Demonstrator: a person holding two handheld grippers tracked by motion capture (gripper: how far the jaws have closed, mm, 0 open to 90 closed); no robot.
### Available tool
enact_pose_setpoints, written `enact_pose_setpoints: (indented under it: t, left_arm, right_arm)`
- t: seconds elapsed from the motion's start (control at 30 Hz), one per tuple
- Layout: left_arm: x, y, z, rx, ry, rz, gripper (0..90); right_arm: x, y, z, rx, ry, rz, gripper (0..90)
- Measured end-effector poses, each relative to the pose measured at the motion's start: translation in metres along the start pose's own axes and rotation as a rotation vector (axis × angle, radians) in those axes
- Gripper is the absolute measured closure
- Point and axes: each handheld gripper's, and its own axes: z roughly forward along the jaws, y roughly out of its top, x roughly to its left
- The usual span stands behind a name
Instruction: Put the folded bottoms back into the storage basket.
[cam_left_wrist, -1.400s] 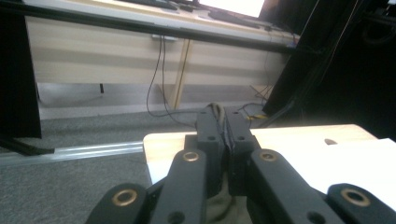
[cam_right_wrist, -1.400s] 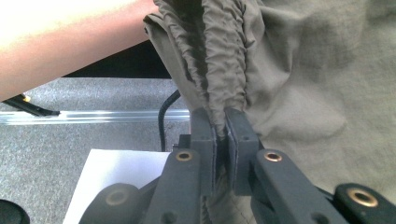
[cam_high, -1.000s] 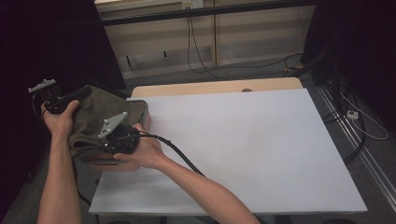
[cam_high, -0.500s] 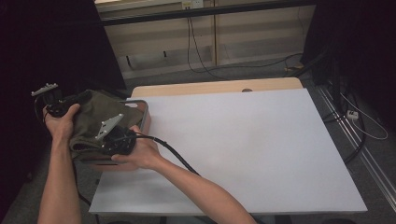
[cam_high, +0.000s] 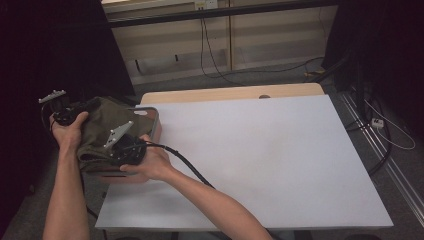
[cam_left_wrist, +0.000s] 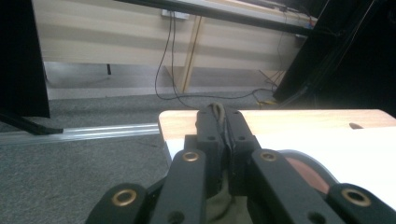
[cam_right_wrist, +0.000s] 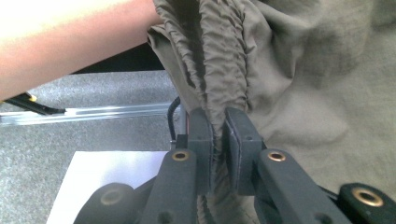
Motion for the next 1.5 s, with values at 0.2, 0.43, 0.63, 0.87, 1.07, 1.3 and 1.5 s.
enact_pose_setpoints:
  t: [0.2,0.43,0.63,0.87,1.07,1.3,1.5]
  left_arm:
    - [0.002,-0.003,0.003,0.011,0.003,0.003,87.2]
    - [0.003,-0.002,0.007,0.017,-0.004,0.008,87.1]
    - [0.005,-0.005,0.009,0.012,-0.003,0.008,87.1]
    - [0.003,-0.004,0.018,0.025,-0.005,0.016,87.0]
    - [0.003,-0.008,0.020,0.036,-0.002,0.013,86.6]
    - [0.002,-0.010,0.020,0.055,0.005,0.029,86.4]
    - [0.001,-0.013,0.022,0.061,0.008,0.020,85.4]
  right_arm:
    - [-0.002,-0.001,0.003,0.009,0.002,0.003,81.4]
    - [-0.003,-0.001,0.010,0.020,0.001,0.001,82.8]
    - [-0.003,-0.002,0.014,0.036,-0.016,-0.007,82.3]
    - [-0.007,-0.002,0.018,0.061,-0.024,-0.014,82.7]
    - [-0.009,-0.006,0.020,0.064,-0.005,0.012,77.4]
    - [-0.009,-0.005,0.017,0.049,0.001,0.022,67.0]
    - [-0.011,-0.007,0.012,0.030,0.001,0.040,58.9]
